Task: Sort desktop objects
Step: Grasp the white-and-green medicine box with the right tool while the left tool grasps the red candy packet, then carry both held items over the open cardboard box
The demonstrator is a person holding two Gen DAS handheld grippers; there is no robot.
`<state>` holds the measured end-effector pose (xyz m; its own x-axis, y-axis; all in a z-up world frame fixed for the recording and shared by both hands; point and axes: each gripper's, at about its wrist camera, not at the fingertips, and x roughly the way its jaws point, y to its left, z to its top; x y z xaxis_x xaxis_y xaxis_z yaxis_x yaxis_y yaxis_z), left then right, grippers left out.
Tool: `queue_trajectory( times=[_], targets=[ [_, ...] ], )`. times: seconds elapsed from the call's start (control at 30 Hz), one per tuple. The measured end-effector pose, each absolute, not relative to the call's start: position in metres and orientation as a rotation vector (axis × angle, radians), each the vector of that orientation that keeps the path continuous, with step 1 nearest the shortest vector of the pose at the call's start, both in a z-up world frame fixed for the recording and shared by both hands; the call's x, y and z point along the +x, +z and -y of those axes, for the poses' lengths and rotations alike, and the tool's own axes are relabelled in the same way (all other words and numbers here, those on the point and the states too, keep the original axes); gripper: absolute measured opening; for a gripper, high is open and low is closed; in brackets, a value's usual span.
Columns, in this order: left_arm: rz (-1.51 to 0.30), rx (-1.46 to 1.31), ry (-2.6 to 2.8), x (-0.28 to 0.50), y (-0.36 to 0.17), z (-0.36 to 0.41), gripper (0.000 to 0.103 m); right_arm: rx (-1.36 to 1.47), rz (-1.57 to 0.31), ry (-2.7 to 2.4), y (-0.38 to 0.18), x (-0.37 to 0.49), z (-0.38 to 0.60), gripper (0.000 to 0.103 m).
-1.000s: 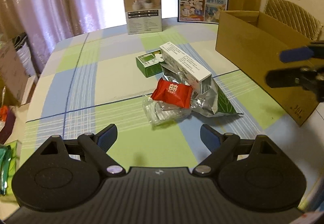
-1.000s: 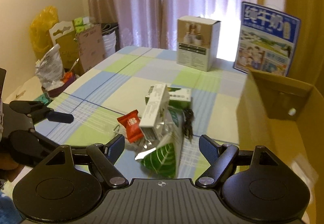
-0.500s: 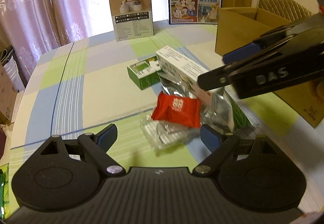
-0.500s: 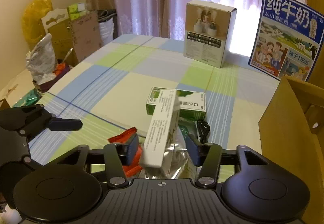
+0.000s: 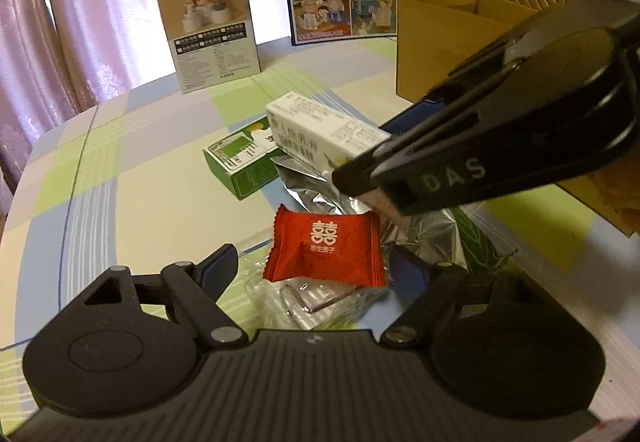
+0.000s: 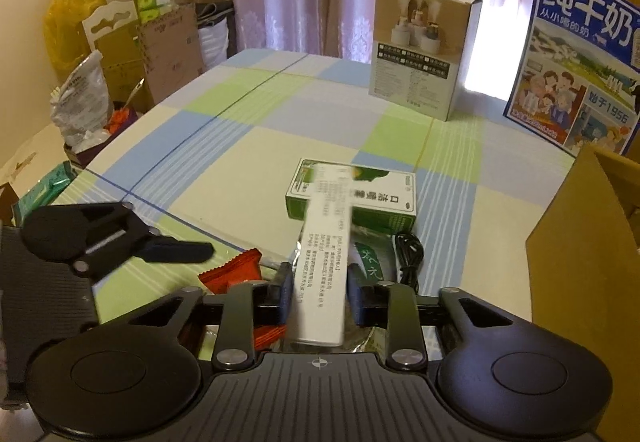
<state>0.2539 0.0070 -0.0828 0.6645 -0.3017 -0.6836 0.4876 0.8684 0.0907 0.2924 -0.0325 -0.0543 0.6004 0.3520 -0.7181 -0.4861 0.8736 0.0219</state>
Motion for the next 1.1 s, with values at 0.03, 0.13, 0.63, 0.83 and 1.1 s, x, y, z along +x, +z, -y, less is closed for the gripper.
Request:
queue_trajectory(
  times=[0.03, 0.13, 0.63, 0.83, 1.1],
  targets=[
    [-0.719, 0.274, -0.456, 0.255, -0.084, -0.007, 0.077, -0.187, -0.784, 0.489, -0.053, 0.290, 0.034, 0.023],
    [-0.729, 0.279, -0.463, 0.260, -0.087, -0.003, 0.063, -0.189, -0.771, 0.474, -0.050, 0.282, 0.040, 0.023],
    [-0.718, 0.259, -0.424, 0.209, -0.058, 0.014, 0.041, -0.038, -0.816, 0.336, -0.039, 0.192, 0.124, 0.023],
    [-0.720, 0.231, -0.415, 0.166, -0.043, 0.016, 0.040, 0.008, -0.817, 0.310, -0.035, 0.161, 0.138, 0.023],
    [-0.709, 0.182, -0.389, 0.130, -0.017, 0.026, 0.040, 0.032, -0.721, 0.290, -0.004, 0.140, 0.143, 0.023]
  ],
)
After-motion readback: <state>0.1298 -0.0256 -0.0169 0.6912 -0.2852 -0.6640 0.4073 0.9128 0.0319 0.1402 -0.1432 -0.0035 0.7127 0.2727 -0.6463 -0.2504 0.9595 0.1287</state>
